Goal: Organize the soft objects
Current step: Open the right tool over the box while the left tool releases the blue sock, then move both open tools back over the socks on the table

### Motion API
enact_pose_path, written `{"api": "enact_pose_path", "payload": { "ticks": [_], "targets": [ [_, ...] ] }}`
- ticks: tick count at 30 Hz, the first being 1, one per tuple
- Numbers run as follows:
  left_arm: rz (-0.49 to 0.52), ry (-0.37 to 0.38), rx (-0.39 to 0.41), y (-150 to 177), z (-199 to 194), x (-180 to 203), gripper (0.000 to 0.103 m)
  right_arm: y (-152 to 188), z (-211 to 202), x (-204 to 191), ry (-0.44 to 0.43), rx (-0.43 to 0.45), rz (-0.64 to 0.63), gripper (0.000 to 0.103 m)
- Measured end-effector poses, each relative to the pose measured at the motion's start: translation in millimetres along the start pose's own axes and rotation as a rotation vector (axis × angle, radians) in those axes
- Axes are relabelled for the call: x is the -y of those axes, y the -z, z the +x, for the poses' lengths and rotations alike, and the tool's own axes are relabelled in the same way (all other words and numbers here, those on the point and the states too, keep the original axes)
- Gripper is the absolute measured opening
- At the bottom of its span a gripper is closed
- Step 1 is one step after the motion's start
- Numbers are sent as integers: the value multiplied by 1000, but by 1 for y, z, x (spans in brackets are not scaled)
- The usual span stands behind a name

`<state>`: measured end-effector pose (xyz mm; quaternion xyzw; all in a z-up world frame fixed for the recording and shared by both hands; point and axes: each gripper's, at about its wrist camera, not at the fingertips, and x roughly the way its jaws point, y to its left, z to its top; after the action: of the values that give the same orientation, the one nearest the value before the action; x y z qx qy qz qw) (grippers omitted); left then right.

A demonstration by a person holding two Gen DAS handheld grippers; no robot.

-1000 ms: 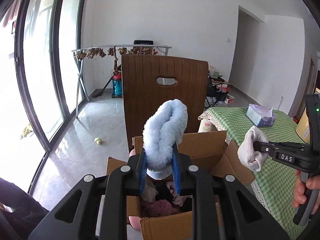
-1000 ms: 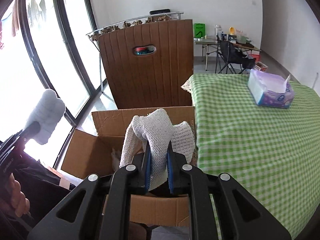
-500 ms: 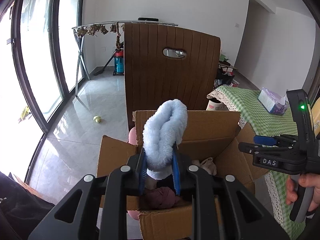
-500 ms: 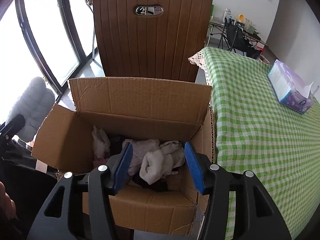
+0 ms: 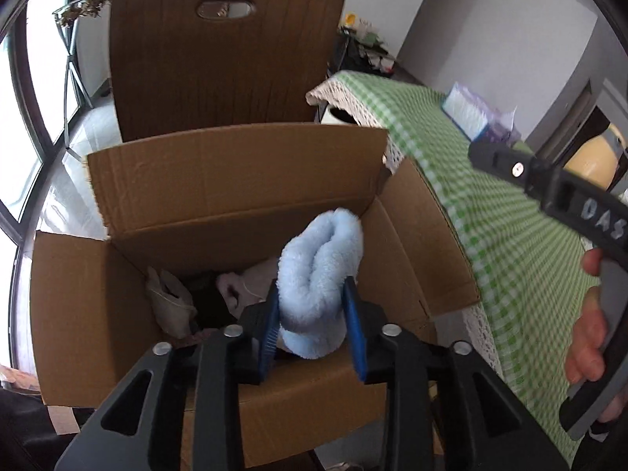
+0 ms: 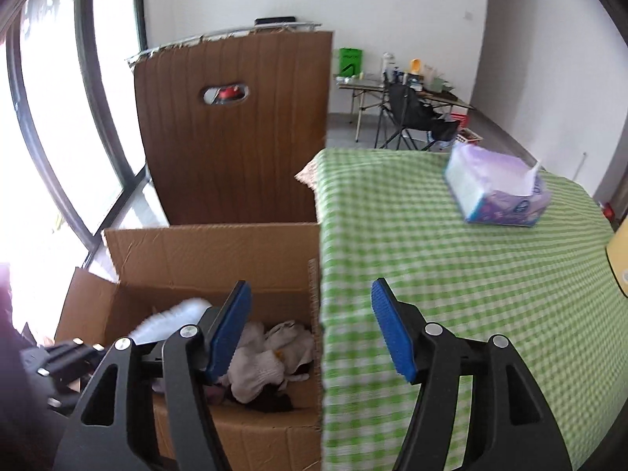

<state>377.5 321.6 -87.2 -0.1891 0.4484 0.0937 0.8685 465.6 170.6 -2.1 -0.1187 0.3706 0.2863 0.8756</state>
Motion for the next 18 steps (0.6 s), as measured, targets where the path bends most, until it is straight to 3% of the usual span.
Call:
{"api": "enact_pose_path", "payload": {
  "ticks": [2,4,6,9,15,18],
  "targets": [
    [38,77,-4,-4,5,13,43,-1,-4,6,-3,-8,6,62],
    [36,70,-23,-9,8,18,50,-1,-7,10,-4,-14,-7,62],
    [24,84,-10,-13,4,18,50,1,-9,11,-12,-25,-20,62],
    [14,46,20,-13,-10,11,50,5,-6,10,-40,-53,-33,62],
    [-11,-140,114,-6,-60,-17,54,15,-6,-12,-151,-142,-84,62],
    [-52,-203,160,0,-90,-40,55,20,-12,-25,-162,-151,-103,62]
  ]
}}
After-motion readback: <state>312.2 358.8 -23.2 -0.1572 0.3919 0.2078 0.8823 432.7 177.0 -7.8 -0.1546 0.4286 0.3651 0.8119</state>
